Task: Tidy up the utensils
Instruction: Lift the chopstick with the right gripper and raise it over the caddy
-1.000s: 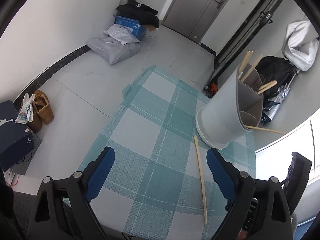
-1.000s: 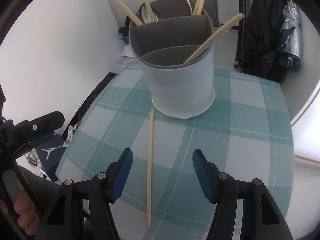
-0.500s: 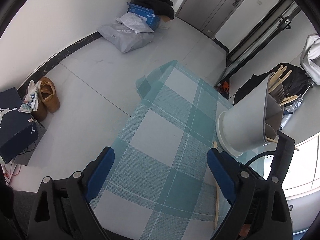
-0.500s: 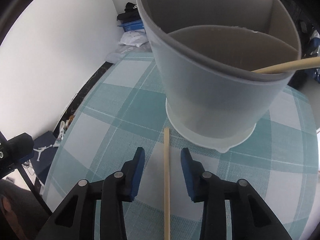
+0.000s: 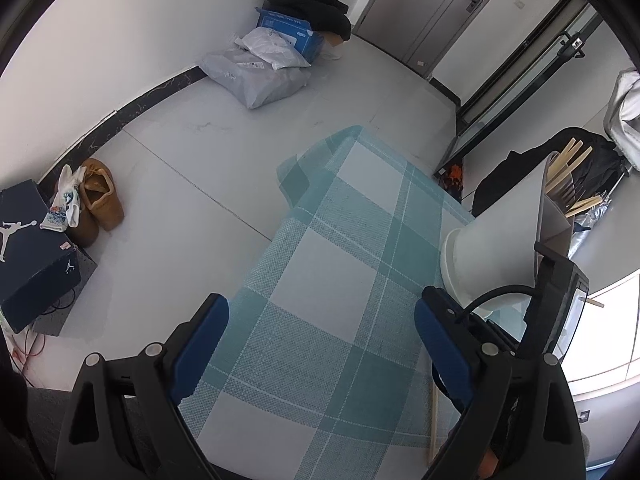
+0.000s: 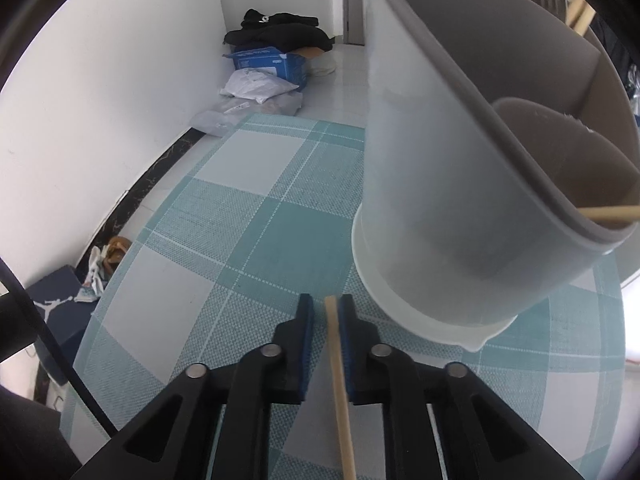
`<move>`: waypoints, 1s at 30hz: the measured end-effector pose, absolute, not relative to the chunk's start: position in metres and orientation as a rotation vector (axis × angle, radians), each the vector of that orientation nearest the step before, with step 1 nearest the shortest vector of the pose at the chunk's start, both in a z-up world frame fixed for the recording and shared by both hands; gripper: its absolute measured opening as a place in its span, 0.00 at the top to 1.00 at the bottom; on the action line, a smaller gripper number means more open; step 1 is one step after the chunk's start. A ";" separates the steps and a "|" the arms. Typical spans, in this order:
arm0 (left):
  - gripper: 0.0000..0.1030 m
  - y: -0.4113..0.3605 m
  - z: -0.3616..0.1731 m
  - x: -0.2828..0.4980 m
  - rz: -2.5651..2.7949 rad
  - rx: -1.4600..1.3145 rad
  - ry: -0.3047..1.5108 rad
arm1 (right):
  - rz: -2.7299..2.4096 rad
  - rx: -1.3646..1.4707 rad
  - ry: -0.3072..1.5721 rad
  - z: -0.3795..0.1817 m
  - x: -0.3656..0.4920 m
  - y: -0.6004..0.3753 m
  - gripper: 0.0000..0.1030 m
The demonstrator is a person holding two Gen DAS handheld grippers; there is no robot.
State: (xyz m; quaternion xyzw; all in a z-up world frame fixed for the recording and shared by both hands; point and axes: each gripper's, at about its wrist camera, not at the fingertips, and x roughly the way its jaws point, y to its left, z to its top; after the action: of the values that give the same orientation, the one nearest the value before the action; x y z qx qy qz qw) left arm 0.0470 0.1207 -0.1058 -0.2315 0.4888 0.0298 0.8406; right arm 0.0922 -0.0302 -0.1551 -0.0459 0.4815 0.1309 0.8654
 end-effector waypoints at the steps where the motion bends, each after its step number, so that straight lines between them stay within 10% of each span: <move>1: 0.10 0.120 -0.105 0.047 0.064 -0.483 1.030 | 0.282 -0.092 1.012 -0.154 0.091 -0.031 0.95; 30: 0.10 0.058 -0.085 0.025 -0.022 -0.304 0.962 | 0.370 0.286 0.712 -0.063 -0.006 -0.152 0.95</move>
State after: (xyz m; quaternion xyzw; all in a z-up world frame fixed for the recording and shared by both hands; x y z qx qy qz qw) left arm 0.0245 0.0579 -0.0853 -0.1456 0.4610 -0.0107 0.8753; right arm -0.0064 -0.1520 -0.0634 0.1387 0.3455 0.1796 0.9106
